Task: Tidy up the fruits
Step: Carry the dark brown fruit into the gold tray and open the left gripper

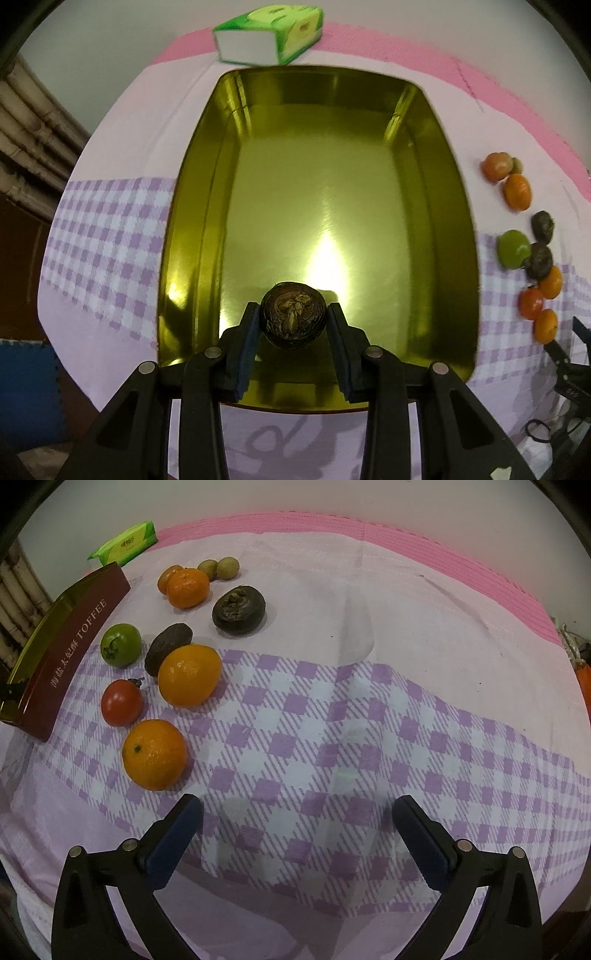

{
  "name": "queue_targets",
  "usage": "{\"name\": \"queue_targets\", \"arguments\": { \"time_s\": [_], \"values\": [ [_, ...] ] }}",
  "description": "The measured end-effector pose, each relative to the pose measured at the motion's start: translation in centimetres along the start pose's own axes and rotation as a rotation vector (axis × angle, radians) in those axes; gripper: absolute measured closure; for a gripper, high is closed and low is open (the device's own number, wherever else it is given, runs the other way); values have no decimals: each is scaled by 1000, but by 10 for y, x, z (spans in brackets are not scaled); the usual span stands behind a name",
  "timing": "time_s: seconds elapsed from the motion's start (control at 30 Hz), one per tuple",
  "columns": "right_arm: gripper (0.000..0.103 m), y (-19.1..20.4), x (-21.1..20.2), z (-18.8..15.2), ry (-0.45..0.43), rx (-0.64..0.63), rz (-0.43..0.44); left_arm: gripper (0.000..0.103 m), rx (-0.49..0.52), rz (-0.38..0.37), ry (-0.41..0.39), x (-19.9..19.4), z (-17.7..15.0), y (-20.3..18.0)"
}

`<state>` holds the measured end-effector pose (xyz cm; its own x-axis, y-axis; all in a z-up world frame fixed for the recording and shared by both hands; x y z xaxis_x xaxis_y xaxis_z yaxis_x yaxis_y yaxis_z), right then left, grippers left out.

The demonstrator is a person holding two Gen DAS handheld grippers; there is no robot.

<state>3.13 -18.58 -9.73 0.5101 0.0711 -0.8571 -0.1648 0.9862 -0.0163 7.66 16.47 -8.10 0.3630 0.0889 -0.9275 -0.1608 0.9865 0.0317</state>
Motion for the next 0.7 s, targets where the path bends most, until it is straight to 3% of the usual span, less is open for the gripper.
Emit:
{"name": "queue_targets", "arguments": {
  "time_s": [0.2,0.5,0.7],
  "values": [
    [0,1,0,0,2,2,-2,70,-5,22,41,14,-13,5],
    [0,1,0,1,8,4,-10,69,2,23,36,17,-14,3],
    [0,1,1,1,7,4,-11,67,-27,-17,20,12,-13,5]
  ]
}}
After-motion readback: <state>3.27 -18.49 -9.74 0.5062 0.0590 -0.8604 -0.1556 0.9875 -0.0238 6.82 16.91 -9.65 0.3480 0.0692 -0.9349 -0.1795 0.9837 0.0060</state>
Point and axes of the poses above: each gripper's, at about its wrist camera, not at the fingertips, and x roughly the way its jaws point, y to its left, z to its top, the point moved 2 cm from there along x, roughly the way its jaws point, and after that the axes turned 9 degrees about -y, right-handed, at the moved point
